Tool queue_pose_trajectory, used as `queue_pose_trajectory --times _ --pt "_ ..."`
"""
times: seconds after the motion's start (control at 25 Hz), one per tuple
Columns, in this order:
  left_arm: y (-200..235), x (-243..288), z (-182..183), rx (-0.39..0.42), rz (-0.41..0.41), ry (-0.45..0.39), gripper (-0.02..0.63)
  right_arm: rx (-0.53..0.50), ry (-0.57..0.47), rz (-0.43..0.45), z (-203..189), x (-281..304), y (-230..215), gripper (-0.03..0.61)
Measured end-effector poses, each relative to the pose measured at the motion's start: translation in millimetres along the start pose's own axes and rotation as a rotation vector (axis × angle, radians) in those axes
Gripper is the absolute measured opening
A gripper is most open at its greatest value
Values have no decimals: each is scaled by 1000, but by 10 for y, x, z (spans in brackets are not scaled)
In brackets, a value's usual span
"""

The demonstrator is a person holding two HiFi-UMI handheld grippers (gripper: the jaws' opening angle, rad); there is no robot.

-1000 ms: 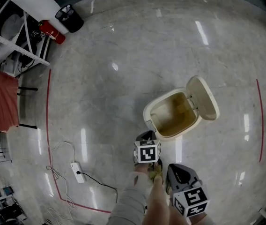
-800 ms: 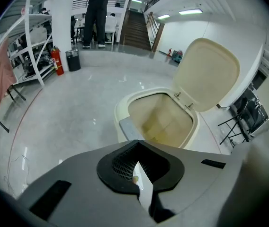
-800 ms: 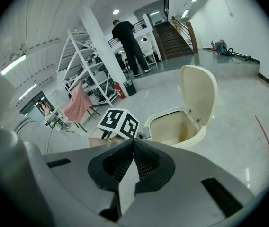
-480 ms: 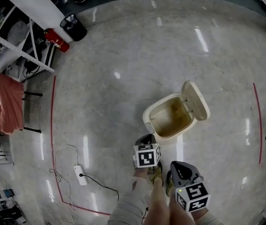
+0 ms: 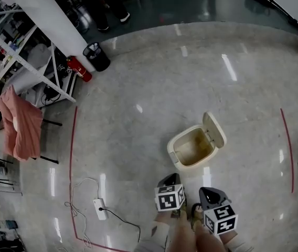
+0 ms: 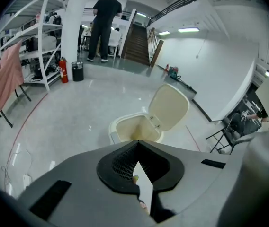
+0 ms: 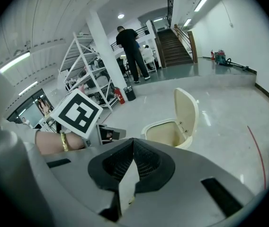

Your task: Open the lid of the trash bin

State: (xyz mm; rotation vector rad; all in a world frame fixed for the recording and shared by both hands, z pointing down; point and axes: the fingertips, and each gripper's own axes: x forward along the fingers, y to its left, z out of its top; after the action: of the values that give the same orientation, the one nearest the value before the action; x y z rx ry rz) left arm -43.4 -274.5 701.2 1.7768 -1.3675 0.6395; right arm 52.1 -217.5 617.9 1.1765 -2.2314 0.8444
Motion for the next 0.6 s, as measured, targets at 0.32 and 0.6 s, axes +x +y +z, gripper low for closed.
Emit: queue_pose_trajectory --times 0.32,0.6 --pt "-428 -939 65 1 -52 3 5 -47 5 -23 265 -609 129 3" --pt "-868 -1578 195 101 -117 -7 5 -73 -22 -36 487 -1047 166 3"
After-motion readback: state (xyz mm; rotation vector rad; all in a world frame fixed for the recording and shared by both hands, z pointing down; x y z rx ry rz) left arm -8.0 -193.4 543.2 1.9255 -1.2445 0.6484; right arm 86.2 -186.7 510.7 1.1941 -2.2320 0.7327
